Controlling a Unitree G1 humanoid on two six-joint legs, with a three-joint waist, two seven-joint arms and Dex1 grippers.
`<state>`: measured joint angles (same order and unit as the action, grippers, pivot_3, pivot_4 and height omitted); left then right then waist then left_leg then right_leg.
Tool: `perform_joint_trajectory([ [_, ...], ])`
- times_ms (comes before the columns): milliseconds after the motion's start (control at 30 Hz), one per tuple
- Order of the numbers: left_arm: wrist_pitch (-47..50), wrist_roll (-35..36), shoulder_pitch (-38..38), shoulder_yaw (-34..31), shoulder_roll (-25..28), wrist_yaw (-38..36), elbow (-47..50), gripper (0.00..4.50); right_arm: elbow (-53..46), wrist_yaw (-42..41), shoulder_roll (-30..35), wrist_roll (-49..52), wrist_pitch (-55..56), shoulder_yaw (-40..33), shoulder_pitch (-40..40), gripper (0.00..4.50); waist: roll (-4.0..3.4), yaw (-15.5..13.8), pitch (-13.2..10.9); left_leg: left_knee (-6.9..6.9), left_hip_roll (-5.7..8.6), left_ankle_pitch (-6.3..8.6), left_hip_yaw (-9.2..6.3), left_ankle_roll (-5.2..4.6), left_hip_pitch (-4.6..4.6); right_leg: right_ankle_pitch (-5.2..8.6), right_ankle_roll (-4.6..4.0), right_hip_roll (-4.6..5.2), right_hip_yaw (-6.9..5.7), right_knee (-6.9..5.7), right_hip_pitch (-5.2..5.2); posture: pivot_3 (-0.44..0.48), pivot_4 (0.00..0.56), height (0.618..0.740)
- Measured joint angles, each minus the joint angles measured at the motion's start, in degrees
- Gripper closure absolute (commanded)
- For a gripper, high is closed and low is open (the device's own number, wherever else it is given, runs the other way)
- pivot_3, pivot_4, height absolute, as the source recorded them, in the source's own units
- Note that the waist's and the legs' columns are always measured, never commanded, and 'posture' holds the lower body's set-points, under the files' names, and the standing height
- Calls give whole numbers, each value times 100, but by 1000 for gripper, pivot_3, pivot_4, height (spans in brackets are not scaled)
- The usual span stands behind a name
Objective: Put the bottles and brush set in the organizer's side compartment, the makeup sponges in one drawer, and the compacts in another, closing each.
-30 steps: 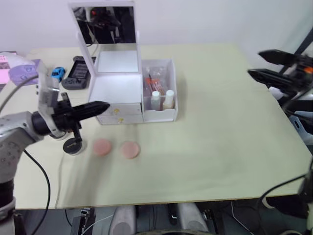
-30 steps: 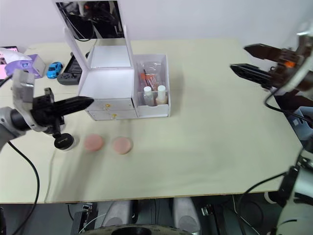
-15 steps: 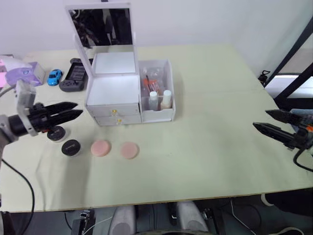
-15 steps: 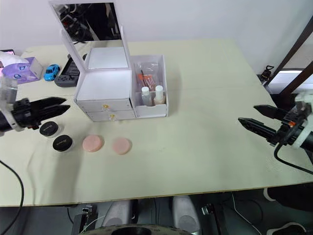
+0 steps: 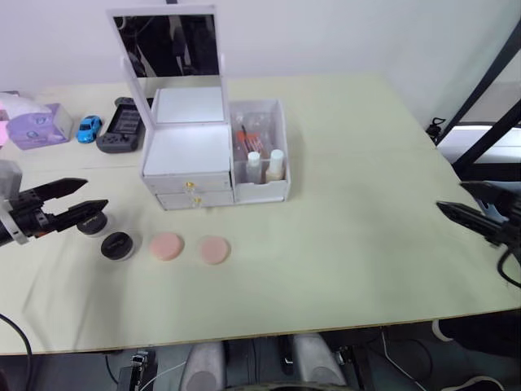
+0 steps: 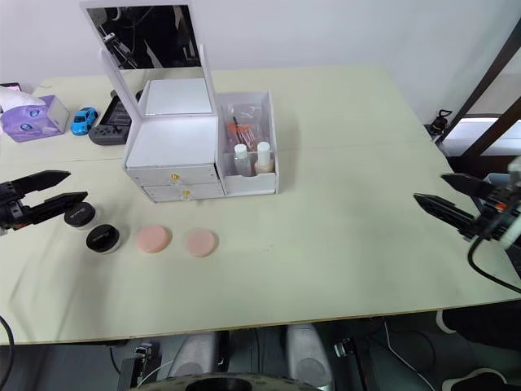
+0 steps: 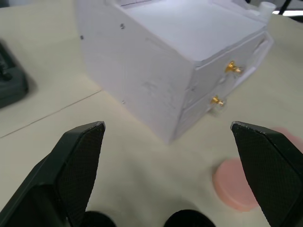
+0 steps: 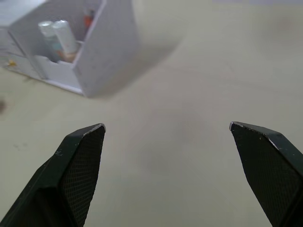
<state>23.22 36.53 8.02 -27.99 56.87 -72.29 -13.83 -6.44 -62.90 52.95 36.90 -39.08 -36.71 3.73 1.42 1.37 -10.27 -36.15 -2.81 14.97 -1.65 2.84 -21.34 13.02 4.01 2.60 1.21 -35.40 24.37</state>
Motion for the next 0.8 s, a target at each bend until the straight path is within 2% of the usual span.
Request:
perform_joint_trajectory([
  [133,375,429,-754,-347,-655,517,1484,25,-638,317,5,118,-318,952,747,0,-4,-3,1,6,0,4,3,-6,-2,-7,-8,-1,5,-2,4,0,150,739],
  [267,447,650,-1516,-454,-1740,1536,3084,25,-1144,313,200,312,-831,2166,1854,0,1,-40,0,2,0,5,1,-8,-7,-10,-11,-3,7,0,7,0,150,739],
  [367,298,513,-1887,-341,-2629,2565,4138,25,-1284,301,7,451,-984,2839,2954,0,7,-72,1,-9,2,5,-2,-8,-7,-15,-3,-4,7,2,-2,0,150,739],
  [467,260,158,-2199,306,-3468,3638,5019,25,-1330,391,-312,381,-1070,3487,3883,0,18,-78,8,-21,7,5,-3,-8,-7,-18,6,-4,14,4,-10,0,150,739],
  [533,264,-105,-2238,763,-3836,4196,5339,25,-1351,602,-468,158,-1063,3833,4241,0,22,-89,10,-31,8,5,-6,-8,-10,-22,0,-5,14,4,-13,0,150,739],
  [733,280,-1158,-1734,1934,-4726,5879,5585,25,-1171,752,-601,-385,-943,4341,4517,0,24,-69,12,-61,12,8,-5,-13,-18,-32,6,-6,19,4,-22,0,150,739],
  [800,288,-1485,-1650,2134,-4930,6315,5581,909,-1116,745,-583,-562,-820,4407,4516,0,23,-56,12,-62,12,10,-5,-17,-17,-32,6,-7,20,4,-22,0,150,739],
])
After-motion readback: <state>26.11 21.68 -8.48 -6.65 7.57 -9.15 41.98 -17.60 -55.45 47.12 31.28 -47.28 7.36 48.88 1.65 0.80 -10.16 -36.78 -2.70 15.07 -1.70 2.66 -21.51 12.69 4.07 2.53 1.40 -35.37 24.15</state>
